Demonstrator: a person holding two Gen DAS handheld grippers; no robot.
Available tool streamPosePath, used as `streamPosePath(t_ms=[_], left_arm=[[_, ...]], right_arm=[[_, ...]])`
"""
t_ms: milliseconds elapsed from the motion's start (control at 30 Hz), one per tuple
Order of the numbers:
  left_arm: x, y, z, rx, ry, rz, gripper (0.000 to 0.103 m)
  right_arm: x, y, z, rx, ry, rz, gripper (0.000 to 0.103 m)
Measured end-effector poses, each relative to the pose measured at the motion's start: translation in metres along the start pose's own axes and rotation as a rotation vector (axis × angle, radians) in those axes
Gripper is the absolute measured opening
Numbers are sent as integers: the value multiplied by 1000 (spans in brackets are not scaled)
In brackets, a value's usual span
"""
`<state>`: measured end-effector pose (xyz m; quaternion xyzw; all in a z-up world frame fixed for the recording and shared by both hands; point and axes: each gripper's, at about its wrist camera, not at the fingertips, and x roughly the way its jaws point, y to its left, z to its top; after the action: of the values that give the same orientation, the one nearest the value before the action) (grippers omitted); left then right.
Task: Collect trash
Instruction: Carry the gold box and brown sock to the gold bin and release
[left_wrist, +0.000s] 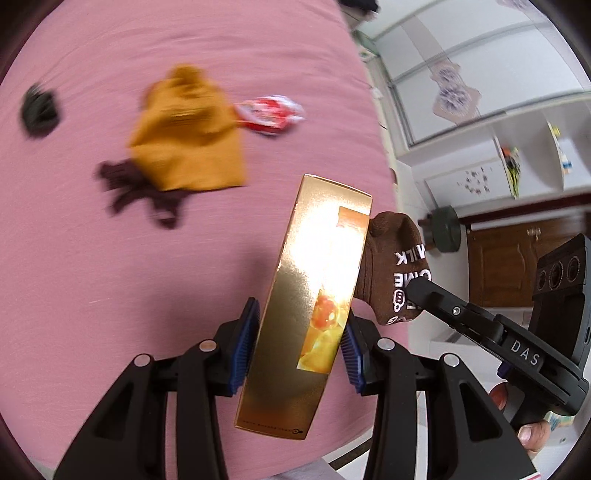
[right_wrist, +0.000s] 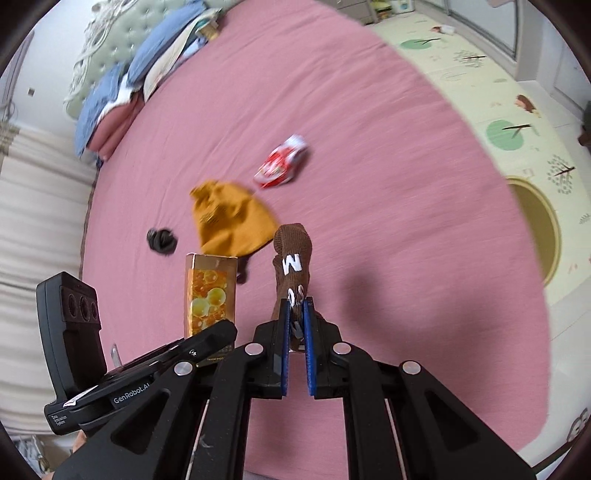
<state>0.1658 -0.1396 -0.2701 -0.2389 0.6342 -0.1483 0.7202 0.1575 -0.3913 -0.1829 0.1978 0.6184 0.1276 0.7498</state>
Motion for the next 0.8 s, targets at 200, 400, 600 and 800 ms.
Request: streamPosePath(t_ms=[200,400,600,800], left_arm=[[36,-84,6,93,26,-13,42],[81,-159,9,173,78,-26,42],[126,-224,5,244,138,-45,42],[175,-275,2,283,207,-61,42]], right_arm=[[-43,-61,16,44,-56,-20,7],[-79,-131,32,118,-103,-52,7],[-104,-199,40,200,-135,-87,7],[-122,-254,46,261,-156,-119,7]])
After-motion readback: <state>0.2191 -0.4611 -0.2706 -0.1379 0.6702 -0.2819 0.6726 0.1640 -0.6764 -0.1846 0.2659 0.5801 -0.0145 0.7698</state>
